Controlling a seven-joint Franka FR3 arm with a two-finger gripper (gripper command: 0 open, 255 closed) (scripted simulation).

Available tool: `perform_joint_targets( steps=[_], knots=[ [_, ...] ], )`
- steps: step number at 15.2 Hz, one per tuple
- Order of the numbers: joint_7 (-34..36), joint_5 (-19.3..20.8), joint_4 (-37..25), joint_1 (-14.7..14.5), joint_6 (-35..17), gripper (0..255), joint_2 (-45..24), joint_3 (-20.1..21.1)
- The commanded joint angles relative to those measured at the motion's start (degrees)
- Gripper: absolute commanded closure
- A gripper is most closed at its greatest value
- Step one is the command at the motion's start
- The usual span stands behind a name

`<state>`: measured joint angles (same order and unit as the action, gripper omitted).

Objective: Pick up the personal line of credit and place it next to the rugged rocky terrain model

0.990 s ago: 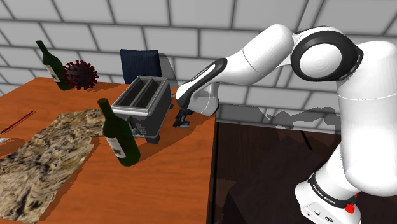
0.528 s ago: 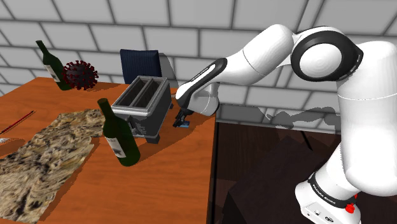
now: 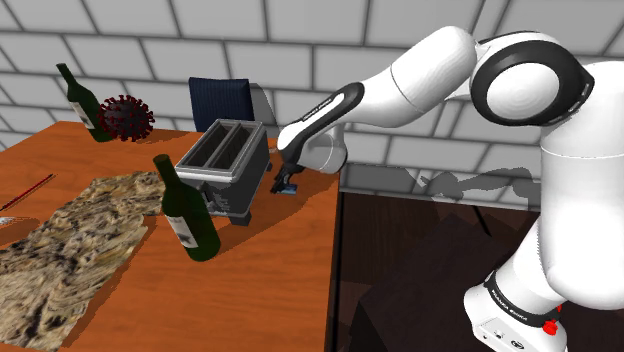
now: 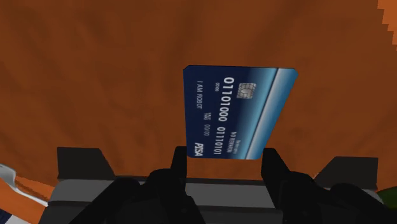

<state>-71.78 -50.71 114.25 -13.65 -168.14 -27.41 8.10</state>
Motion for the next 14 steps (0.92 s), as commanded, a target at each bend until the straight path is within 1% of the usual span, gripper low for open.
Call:
perform_joint_targets(
  steps=[1, 13, 14],
  knots=[
    [1.46, 1.13, 0.58, -0.65, 1.00, 255, 1.49, -1.00],
    [10.26, 8.69, 1.46, -4.22, 6.79, 255, 8.25, -6.15],
    [11.97, 9.42, 1.55, -5.52, 6.08, 255, 8.17, -6.19]
  ],
)
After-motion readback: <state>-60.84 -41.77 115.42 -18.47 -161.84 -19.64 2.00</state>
